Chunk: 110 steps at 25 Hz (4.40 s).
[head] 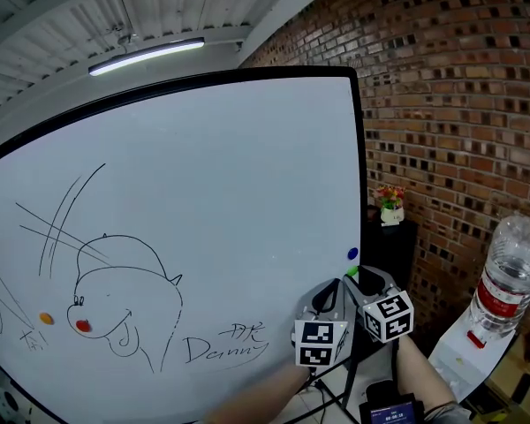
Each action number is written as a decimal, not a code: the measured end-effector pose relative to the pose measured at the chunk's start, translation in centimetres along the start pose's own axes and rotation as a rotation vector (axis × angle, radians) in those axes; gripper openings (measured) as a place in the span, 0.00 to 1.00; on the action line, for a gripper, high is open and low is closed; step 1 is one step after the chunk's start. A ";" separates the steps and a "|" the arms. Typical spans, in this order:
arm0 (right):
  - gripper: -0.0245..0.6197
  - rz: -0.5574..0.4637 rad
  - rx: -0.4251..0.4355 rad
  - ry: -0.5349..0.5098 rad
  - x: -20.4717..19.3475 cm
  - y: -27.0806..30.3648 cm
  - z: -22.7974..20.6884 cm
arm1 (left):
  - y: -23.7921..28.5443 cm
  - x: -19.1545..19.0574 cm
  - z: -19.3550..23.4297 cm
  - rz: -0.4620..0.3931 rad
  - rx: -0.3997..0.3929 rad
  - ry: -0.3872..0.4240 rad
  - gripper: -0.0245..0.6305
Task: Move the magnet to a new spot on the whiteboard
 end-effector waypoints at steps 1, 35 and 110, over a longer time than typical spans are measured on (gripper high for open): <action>0.29 -0.003 -0.010 -0.002 0.1 -0.2 0.1 | -0.2 0.0 0.1 -0.001 0.005 0.003 0.04; 0.05 -0.292 0.381 -0.242 15.2 -4.6 44.0 | -39.9 -1.9 19.4 0.004 0.591 0.012 0.04; 0.23 -0.088 -0.149 -0.220 5.6 -4.1 9.0 | -6.6 1.4 2.1 -0.031 0.124 0.096 0.04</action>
Point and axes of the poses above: the fingertips, and each gripper's own axes: y forward along the fingers, z to its left, x out of its top, the point moved 6 cm from there along -y, backward along the fingers, and after that the axes turned 13 degrees about z, right-handed, at the moved point
